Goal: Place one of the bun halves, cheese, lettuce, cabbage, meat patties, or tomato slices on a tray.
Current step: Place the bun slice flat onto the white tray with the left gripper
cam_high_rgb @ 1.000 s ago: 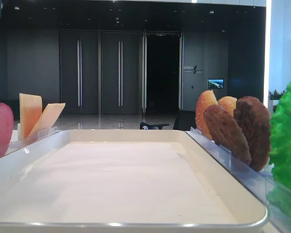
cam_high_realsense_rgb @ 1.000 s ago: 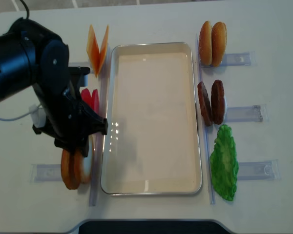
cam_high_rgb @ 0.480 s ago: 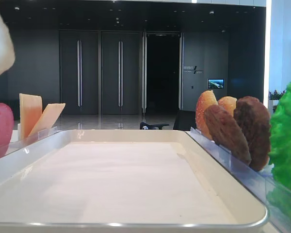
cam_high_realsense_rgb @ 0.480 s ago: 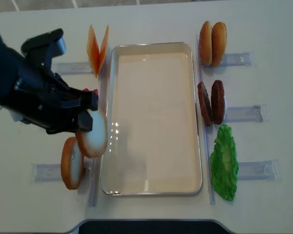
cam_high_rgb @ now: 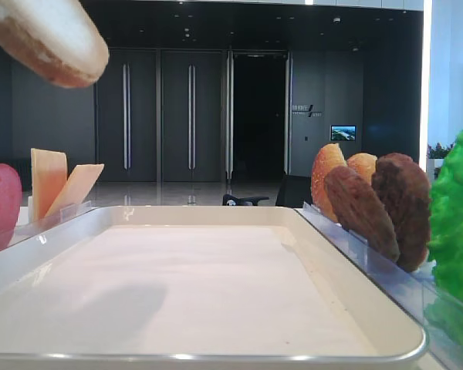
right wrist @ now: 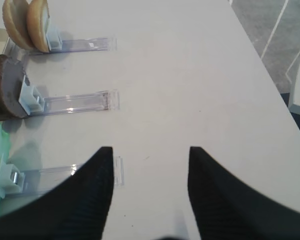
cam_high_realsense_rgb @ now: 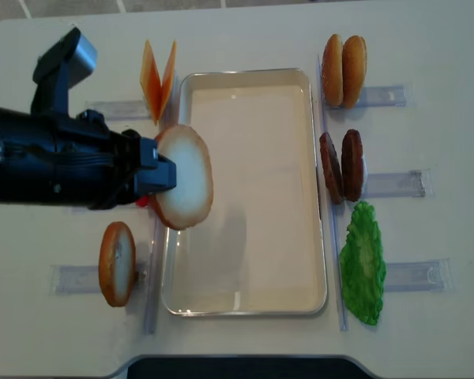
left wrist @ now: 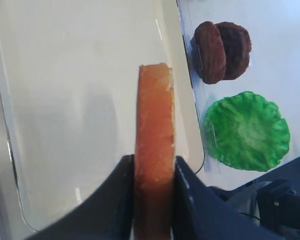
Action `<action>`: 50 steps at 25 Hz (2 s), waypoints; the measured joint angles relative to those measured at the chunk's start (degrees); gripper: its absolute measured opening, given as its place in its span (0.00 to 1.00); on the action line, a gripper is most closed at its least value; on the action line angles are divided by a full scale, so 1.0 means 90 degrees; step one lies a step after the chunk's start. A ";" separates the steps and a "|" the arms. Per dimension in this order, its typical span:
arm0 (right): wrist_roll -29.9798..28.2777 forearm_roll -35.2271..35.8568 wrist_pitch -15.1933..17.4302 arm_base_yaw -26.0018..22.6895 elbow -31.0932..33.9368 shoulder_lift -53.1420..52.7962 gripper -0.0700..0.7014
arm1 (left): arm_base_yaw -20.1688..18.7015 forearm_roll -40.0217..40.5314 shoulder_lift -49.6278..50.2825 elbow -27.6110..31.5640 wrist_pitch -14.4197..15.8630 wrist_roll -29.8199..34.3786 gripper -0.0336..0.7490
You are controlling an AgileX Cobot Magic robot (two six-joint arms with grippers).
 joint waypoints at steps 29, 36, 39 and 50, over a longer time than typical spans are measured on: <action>0.0000 0.0000 0.0000 0.0000 0.0000 0.0000 0.56 | 0.1044 -0.5893 0.3426 0.0717 0.0434 0.6649 0.25; 0.0000 0.0000 0.0000 0.0000 0.0000 0.0000 0.56 | 0.1044 -0.6322 0.4089 0.0668 0.0495 0.7114 0.25; 0.0000 0.0000 0.0000 0.0000 0.0000 0.0000 0.56 | 0.1044 -0.6432 0.4218 0.0640 0.0506 0.7303 0.25; 0.0000 -0.0025 0.0000 0.0000 0.0000 0.0000 0.56 | 0.0622 -0.6675 0.4821 0.0100 0.0564 0.7574 0.25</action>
